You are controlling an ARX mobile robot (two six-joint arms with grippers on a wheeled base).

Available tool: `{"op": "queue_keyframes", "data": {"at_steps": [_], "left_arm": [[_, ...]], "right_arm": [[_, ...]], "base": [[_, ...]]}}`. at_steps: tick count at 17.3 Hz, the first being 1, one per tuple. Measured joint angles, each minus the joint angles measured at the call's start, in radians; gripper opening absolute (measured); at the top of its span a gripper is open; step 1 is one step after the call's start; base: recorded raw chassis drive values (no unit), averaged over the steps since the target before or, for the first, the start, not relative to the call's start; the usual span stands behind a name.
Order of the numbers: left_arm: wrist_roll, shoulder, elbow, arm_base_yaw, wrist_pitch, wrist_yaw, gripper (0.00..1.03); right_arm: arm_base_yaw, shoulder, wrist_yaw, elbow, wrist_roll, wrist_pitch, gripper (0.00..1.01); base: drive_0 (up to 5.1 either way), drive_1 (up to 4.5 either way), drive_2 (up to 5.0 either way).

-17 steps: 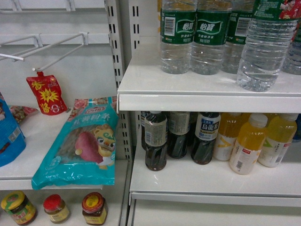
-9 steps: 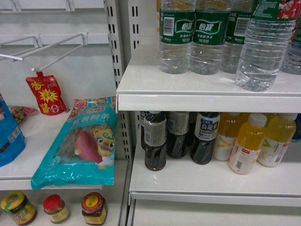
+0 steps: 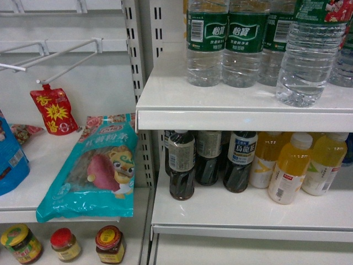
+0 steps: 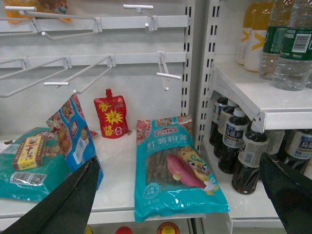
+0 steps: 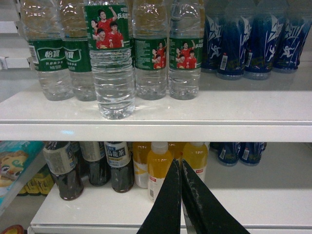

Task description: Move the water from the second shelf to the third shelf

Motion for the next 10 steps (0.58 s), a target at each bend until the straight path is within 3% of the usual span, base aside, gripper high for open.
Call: {"op": "queue_keyframes", "data": {"at_steps": [3,4,5,10], "left_arm": [[0.0,0.0,0.0,0.0,0.0,0.0,0.98],[0.0,0.0,0.0,0.0,0.0,0.0,0.98],[0.0,0.0,0.0,0.0,-0.001,-0.001,0.98],[0.0,0.0,0.0,0.0,0.0,0.0,0.98]], "right_arm": [[0.0,-0.042,0.0,-0.012,0.0,-0.022,0.02],[0.0,-0.137,0.0,-0.03,0.0,-0.135,0.02],[0.0,-0.22,-0.001,-0.04,0.0,-0.171,0.02],[0.0,-0.219,0.0,-0.04,0.0,-0.168,0.02]], "base": [[0.0,0.0,0.0],[0.0,0.0,0.0],[0.0,0.0,0.0],[0.0,0.0,0.0]]}}
